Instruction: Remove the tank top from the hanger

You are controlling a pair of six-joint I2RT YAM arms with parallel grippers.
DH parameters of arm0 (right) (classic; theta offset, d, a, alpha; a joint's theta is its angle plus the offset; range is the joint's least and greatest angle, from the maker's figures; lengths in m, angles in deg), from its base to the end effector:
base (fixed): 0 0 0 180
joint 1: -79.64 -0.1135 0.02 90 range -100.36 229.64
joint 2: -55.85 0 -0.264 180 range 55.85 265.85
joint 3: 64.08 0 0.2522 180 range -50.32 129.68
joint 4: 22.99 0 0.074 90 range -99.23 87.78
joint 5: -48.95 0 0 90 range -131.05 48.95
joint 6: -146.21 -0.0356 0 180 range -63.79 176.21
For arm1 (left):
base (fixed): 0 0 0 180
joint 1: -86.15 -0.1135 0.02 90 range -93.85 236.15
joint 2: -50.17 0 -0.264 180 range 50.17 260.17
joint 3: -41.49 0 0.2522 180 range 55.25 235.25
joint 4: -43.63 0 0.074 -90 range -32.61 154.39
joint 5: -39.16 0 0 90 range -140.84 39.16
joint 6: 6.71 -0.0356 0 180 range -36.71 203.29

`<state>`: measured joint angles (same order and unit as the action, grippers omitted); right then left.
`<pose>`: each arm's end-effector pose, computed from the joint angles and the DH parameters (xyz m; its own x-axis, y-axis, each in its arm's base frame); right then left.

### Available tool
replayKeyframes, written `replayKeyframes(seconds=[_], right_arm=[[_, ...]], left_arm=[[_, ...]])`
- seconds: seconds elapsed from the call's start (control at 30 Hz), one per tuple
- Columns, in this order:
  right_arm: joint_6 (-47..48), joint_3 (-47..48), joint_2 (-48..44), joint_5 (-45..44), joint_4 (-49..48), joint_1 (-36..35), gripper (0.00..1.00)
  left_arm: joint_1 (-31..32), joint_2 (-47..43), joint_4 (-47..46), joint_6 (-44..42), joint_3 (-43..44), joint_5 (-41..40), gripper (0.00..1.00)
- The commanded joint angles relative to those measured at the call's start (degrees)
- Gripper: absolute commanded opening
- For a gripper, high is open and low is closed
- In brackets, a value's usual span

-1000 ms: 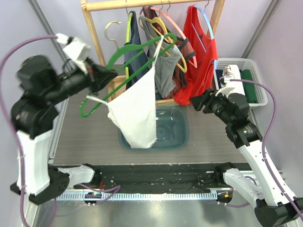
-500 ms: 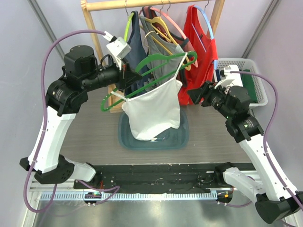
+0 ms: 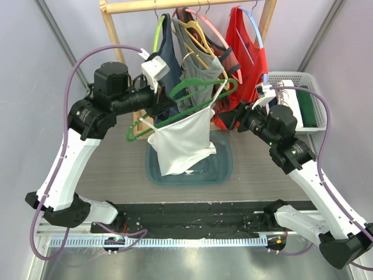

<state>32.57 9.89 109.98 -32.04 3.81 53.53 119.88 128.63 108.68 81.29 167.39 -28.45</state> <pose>0.1869 0.0978 0.3998 -0.3299 0.2793 -0.9017 -0.4824 0.7712 0.4154 0.1918 -0.1444 0.5256 -0.2230 0.1877 -0.9566 0.8236 0.5612 -0.0819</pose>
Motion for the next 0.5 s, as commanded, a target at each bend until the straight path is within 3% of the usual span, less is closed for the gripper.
replayKeyframes(seconds=[0.0,0.47], right_arm=[[-0.88,3.51,-0.17,-1.81,-6.09,-0.7,0.61],[-5.19,3.87,4.93,-2.6,-12.77,-1.05,0.47]], left_arm=[[0.36,-1.99,-2.24,-0.2,-1.66,-0.42,0.0],[0.63,-3.57,-1.1,0.77,-4.38,1.6,0.0]])
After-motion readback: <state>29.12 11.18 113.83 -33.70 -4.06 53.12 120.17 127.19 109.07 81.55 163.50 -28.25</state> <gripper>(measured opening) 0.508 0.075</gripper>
